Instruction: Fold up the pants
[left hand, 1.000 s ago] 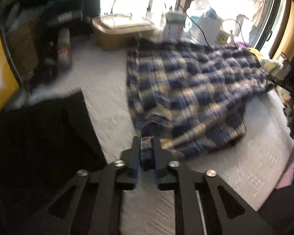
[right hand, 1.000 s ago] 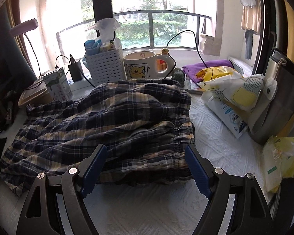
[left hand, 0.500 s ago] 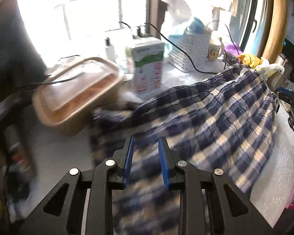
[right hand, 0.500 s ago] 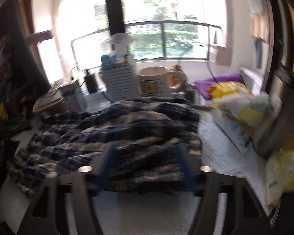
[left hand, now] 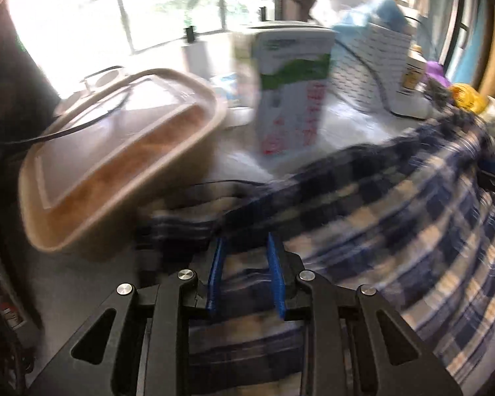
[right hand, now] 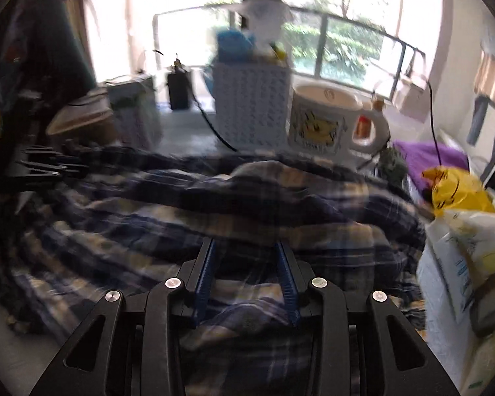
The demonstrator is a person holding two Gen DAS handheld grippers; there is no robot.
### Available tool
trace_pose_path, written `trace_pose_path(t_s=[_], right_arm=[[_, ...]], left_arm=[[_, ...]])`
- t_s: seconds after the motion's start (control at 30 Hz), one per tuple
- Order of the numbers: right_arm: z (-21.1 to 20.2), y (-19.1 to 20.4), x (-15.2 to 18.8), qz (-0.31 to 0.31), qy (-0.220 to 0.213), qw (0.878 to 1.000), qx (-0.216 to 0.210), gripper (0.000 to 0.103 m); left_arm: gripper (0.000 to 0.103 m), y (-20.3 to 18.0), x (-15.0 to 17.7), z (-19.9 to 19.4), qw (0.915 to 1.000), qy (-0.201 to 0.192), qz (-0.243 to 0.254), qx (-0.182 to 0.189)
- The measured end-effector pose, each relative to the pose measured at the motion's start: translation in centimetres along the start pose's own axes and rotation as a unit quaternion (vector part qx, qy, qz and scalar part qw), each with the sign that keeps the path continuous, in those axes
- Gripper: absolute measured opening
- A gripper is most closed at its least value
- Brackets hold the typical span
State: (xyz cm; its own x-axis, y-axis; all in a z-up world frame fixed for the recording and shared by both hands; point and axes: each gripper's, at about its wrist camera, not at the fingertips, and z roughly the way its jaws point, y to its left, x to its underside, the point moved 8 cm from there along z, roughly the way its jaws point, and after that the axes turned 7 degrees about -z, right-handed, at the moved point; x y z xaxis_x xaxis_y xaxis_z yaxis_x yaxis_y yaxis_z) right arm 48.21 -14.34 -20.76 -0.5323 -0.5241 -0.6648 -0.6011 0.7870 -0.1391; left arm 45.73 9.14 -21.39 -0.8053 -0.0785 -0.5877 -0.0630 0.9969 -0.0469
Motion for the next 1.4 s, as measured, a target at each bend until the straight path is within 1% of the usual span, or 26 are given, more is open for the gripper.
trace_pose_path(t_s=[0.07,0.17,0.27,0.4,0.47,0.53,0.6,0.63,0.7,0.77,0.87,1.0,1.07,1.2,1.27,1.33,1.4], right_arm=[[1.2,-0.8,0.5,0.009,0.017,1.0,0.012,0.039],[1.5,-1.5,0.6,0.029,0.016,0.999,0.019,0.037],[1.1,-1.8,0.1,0.043,0.012,0.999,0.028,0.038],[-1.0,-2.4,-0.6,0.056,-0.012,0.998,0.035,0.039],[-2.4,-2.6,-0.7,0.061,-0.023,0.997,0.039,0.04],[-3.6,-2.8,-0.7,0.065,-0.03,0.996,0.043,0.045],[-4.7,-3.0,-0.5,0.073,-0.038,0.996,0.046,0.058],[-5.3,-3.1,-0.3,0.078,-0.04,0.995,0.047,0.06],[-6.6,-3.4,0.4,0.088,-0.043,0.994,0.053,0.061],[-7.5,-3.7,1.3,0.097,-0.045,0.992,0.06,0.061],[-8.8,-4.3,3.1,0.117,-0.044,0.99,0.066,0.062],[-9.4,-5.3,5.9,0.15,-0.035,0.986,0.065,0.062],[-9.3,-5.7,7.1,0.168,-0.029,0.984,0.061,0.062],[-9.2,-6.1,8.9,0.194,-0.02,0.98,0.046,0.062],[-8.9,-6.2,9.5,0.203,-0.013,0.978,0.042,0.062],[-8.5,-6.3,10.4,0.222,-0.006,0.974,0.032,0.062],[-8.0,-6.2,11.1,0.243,-0.001,0.97,0.013,0.062]], left_arm=[[0.026,1.1,0.0,-0.3,0.9998,-0.004,-0.01,-0.016],[0.026,2.4,0.1,-1.2,0.9992,-0.011,-0.027,-0.028],[0.026,3.0,0.4,-2.7,0.9987,-0.021,-0.04,-0.024],[0.026,3.3,1.1,-5.6,0.9978,-0.043,-0.049,-0.015],[0.026,2.7,1.6,-7.4,0.9969,-0.056,-0.055,0.004],[0.026,2.3,1.8,-8.4,0.9965,-0.06,-0.055,0.02],[0.026,1.0,2.3,-9.4,0.9959,-0.064,-0.053,0.035],[0.026,0.5,2.9,-10.0,0.9954,-0.064,-0.054,0.047],[0.026,-0.7,3.7,-10.3,0.9946,-0.059,-0.055,0.065],[0.026,-2.4,5.4,-10.8,0.9943,-0.051,-0.05,0.08],[0.026,-4.5,6.9,-10.9,0.9934,-0.035,-0.046,0.099],[0.026,-8.8,8.5,-11.0,0.9911,-0.021,-0.026,0.129],[0.026,-10.4,9.1,-10.8,0.9902,-0.015,-0.015,0.138],[0.026,-12.2,10.6,-10.8,0.989,-0.001,-0.011,0.147],[0.026,-12.7,11.4,-10.8,0.9893,0.005,-0.002,0.146],[0.026,-12.8,12.1,-10.5,0.9898,0.01,0.003,0.142],[0.026,-12.6,13.0,-10.1,0.9901,0.022,-0.003,0.139]])
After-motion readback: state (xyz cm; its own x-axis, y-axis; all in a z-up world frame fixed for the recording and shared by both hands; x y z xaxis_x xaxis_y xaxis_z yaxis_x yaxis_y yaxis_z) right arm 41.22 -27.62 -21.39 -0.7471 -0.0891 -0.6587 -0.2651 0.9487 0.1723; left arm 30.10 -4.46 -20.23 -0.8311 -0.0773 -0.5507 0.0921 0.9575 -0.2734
